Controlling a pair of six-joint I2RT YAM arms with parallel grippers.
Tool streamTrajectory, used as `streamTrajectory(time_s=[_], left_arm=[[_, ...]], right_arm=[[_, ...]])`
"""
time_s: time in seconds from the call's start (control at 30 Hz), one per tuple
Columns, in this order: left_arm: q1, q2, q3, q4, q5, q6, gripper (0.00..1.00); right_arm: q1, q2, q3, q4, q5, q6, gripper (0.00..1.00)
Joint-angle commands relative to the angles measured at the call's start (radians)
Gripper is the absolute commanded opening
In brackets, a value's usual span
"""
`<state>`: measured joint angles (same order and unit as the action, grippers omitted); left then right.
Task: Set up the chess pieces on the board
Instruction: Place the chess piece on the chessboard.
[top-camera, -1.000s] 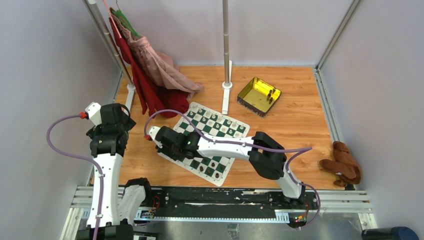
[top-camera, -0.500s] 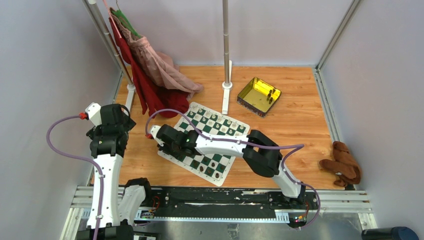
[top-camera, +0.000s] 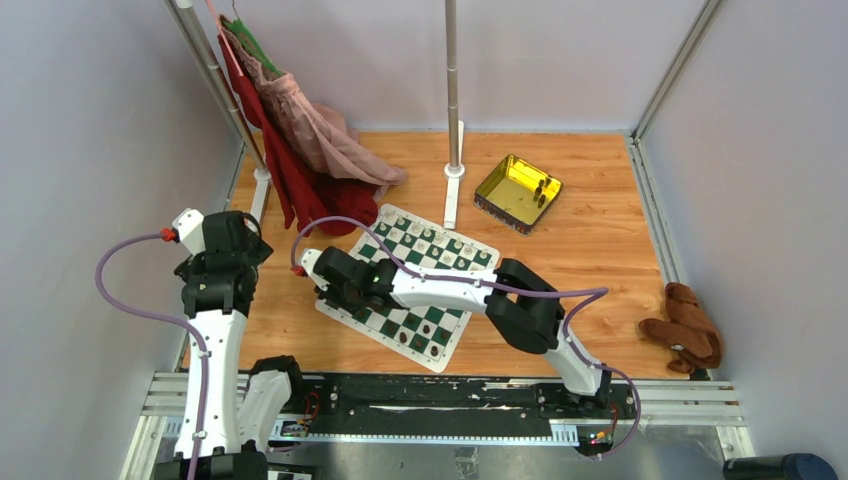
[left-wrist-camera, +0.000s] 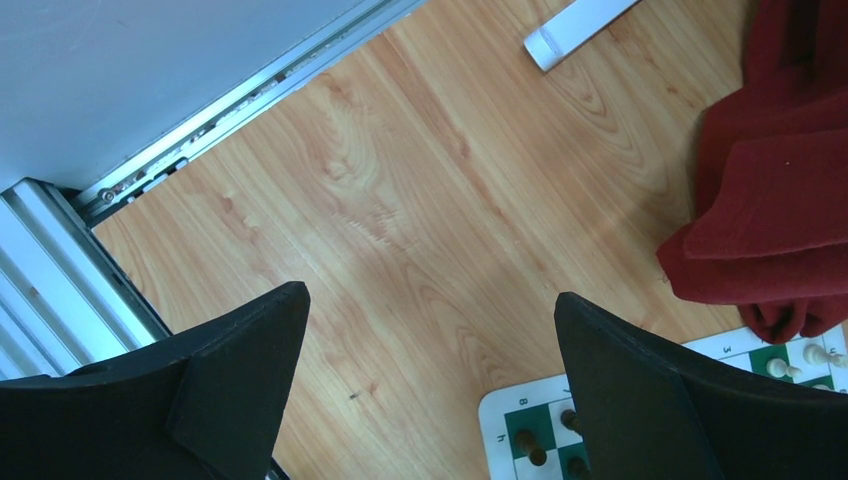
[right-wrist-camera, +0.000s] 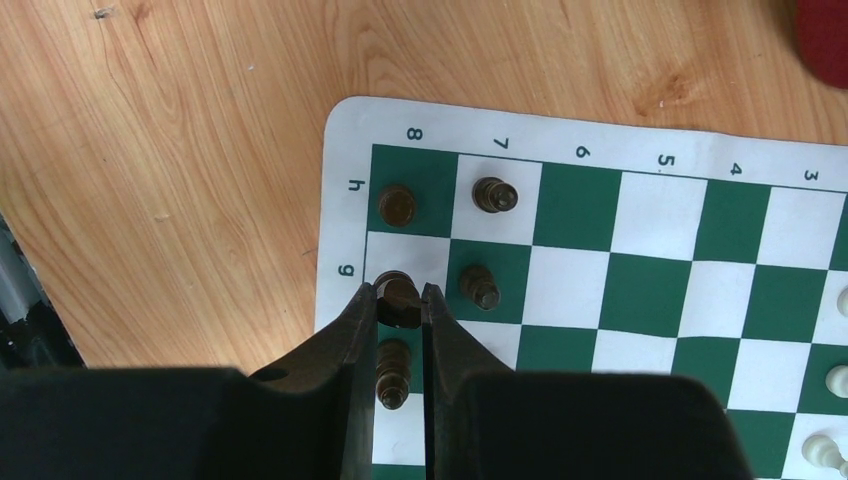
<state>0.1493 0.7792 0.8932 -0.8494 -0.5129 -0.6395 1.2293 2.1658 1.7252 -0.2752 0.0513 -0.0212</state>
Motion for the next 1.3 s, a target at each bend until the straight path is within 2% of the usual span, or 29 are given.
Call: streamTrajectory(time_s=[0.0,0.97,1.07,1.23,1.27], left_arm=[[0.01,-0.015,-0.015,0.008,-0.017,-0.011,1.0],[0.01,-0.04,-0.049,0.006,-0.009,-0.019,1.0],[0.01,-0.041,-0.052,0.006,-0.009,-0.02,1.0],[0.009,-0.041,-0.057,0.004,-0.007,-0.022,1.0],[0.01,-0.041,-0.057,0.004,-0.006,-0.022,1.0]], right_arm=[[-0.014,0.014,-0.005,0.027,-0.011,-0.012,0.02],[-0.021,0.031,-0.056,0.061,-0.036,0.01,0.03],[-0.021,0.027,-0.065,0.063,-0.036,0.009,0.1],[-0.021,0.016,-0.074,0.07,-0.035,0.004,0.39],[-0.021,0.014,-0.074,0.07,-0.036,0.001,0.4]])
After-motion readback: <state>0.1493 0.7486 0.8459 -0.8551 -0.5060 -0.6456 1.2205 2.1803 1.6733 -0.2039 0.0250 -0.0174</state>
